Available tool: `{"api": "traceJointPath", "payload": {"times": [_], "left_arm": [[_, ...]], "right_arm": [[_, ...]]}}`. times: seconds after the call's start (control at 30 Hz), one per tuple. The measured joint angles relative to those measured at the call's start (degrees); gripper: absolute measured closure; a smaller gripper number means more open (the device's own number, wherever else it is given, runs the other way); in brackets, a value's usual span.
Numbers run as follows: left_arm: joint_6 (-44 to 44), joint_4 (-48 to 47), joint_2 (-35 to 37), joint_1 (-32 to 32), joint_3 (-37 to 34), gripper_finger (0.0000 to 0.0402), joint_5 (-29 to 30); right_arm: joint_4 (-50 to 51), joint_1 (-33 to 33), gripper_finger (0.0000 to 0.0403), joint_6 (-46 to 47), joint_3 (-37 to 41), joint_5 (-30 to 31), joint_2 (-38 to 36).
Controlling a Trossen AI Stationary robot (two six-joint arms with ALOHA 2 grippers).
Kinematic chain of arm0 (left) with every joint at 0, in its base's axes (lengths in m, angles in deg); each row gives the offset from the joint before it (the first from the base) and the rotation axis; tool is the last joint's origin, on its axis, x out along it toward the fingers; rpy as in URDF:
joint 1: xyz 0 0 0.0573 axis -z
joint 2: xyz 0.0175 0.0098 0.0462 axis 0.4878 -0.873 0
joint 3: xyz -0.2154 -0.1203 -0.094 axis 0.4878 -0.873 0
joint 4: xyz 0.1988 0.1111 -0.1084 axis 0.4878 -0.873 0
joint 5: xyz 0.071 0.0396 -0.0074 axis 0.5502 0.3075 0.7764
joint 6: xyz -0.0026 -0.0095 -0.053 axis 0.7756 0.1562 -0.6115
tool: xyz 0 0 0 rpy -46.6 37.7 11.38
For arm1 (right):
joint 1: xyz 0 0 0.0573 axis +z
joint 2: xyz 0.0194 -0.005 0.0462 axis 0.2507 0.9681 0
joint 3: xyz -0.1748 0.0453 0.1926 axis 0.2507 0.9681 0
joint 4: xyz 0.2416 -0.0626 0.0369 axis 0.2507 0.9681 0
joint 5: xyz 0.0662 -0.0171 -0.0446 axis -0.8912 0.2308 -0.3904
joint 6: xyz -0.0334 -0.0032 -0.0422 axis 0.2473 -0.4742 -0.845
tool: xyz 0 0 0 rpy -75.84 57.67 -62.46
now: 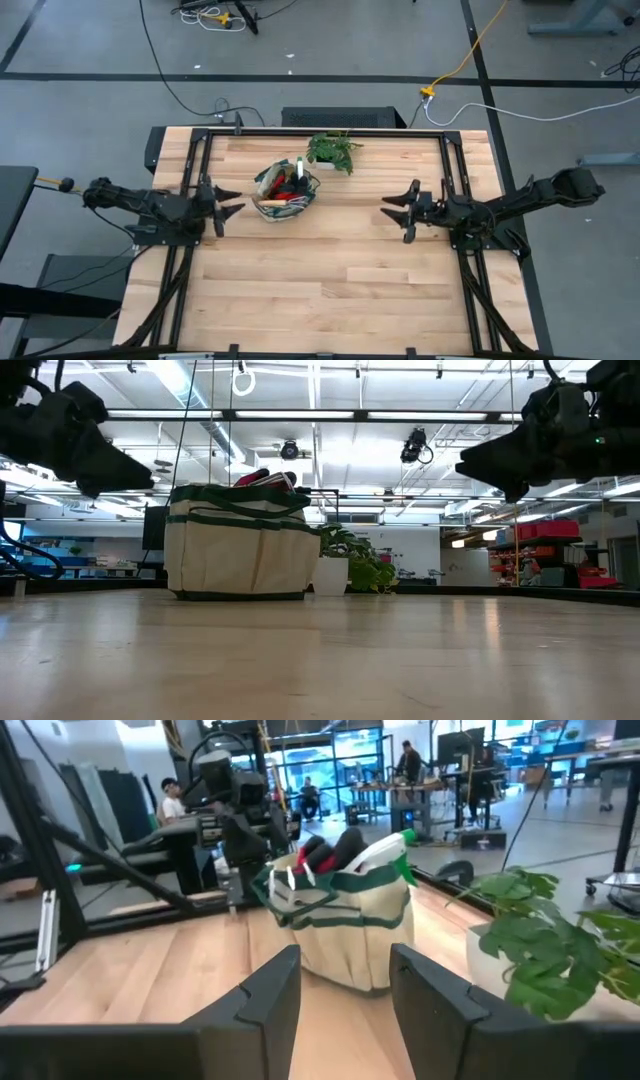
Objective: Pick & Place Garden tools in Gardening bag
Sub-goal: Return to Home Position
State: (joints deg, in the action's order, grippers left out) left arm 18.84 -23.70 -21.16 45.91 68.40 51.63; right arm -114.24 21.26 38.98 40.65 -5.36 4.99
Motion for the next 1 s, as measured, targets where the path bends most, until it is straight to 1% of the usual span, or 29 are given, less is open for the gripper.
{"api": "traceJointPath", "payload": {"times": [0.1,0.23,0.53,0.6,0.7,0.87,1.0], "left_arm": [[-2.5,0.0,0.0,0.0,0.0,0.0225,-3.8],[-2.0,0.0,-0.1,0.0,0.0,0.0225,-7.9],[-2.2,-0.1,-0.1,0.0,0.0,0.0225,-8.5],[-2.2,-0.1,-0.1,0.0,0.0,0.0225,-8.5],[-2.2,-0.1,-0.1,0.0,-0.1,0.0225,-8.5],[-2.2,0.0,0.0,0.0,-0.1,0.0225,-8.6],[-2.2,0.1,0.1,0.0,-0.1,0.0225,-8.6]], "right_arm": [[-0.1,0.0,0.0248,-0.3,0.0,0.0,0.0],[-0.3,0.0,0.0248,-1.2,0.0,0.0,0.0],[-0.2,0.0,0.0248,-1.1,0.0,0.0,-0.1],[0.6,0.0,0.0248,-1.1,0.0,0.0,-1.1],[2.6,0.0,0.0248,-1.1,0.0,0.0,-4.6],[8.1,0.0,0.0248,-1.2,-0.1,-0.5,-15.2],[8.5,0.0,0.0248,-1.2,-0.1,-0.9,-23.1]]}}
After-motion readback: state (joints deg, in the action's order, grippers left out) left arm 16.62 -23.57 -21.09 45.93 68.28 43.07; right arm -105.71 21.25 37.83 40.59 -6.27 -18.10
